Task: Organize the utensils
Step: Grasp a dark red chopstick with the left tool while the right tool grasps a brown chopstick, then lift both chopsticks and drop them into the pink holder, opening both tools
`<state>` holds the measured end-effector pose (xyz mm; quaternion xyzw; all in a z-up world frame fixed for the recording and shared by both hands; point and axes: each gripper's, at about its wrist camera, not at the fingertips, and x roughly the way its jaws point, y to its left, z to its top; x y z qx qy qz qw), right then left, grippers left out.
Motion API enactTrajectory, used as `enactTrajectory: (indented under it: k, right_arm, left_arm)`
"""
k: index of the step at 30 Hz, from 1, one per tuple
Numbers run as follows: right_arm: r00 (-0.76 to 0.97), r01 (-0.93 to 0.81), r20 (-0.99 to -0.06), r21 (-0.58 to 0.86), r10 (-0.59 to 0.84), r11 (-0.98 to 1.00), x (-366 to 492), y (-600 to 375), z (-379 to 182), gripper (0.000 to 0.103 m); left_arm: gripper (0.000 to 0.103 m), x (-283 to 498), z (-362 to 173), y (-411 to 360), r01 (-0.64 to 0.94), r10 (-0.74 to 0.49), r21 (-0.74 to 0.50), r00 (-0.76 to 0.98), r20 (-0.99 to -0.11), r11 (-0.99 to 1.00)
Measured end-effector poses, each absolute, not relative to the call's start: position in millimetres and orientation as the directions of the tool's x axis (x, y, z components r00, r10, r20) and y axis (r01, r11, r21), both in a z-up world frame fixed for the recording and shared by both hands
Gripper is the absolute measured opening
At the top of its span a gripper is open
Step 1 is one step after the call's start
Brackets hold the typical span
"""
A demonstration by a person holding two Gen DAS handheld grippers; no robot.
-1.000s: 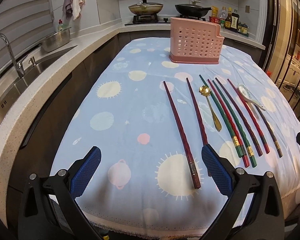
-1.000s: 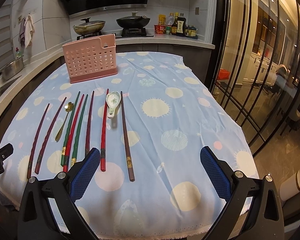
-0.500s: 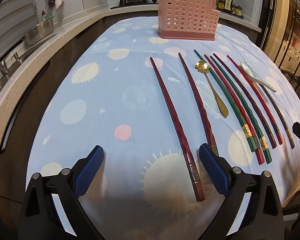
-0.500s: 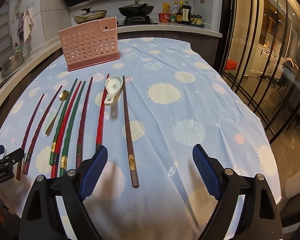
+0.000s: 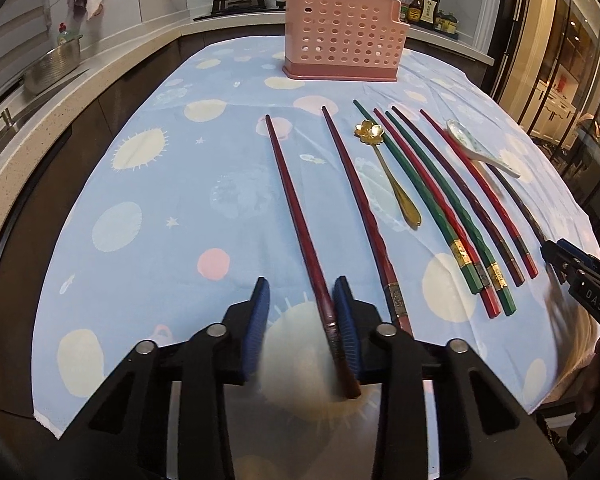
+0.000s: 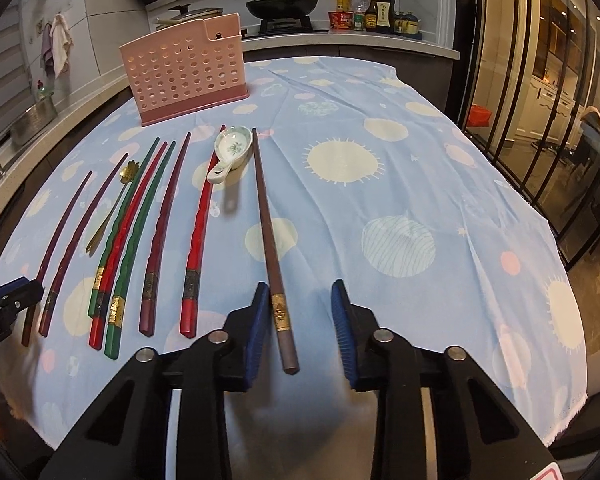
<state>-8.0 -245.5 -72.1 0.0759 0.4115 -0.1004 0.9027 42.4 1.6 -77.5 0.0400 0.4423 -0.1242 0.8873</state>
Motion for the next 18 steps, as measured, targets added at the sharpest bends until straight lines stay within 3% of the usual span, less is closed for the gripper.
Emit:
enactTrajectory:
  k: [1, 3, 6, 18]
  right_arm:
    - [0.640, 0.242, -0.760, 0.059, -0.114, 0.968, -8.4, -246.4, -71.4, 0.013]
    - [0.640, 0.239, -0.761, 0.067, -0.105, 0.969, -9.9, -248.0, -70.7, 0.010]
    - [0.641, 0.233, -0.762, 0.082, -0.089, 0.969, -11.5, -249.4, -70.3, 0.009]
    - [0.632, 0.231, -0.771, 0.097, -0.074, 0.968, -8.1, -251.2, -71.5, 0.011]
  left_arm:
    - [0.019, 42.0, -77.3, 2.1, 0.262, -0.200, -0.053, 0.572, -0.795, 0.964]
    - [0.011, 41.5, -77.0, 3.8, 0.267, -0.222, -0.079, 0.562, -0.797, 0.960]
    - [0.009, 41.5, -76.5, 7.9, 0.266, -0.253, -0.121, 0.547, -0.798, 0.956]
    - [0.008, 42.4, -78.3, 4.7, 0.274, -0.241, -0.100, 0.547, -0.802, 0.957]
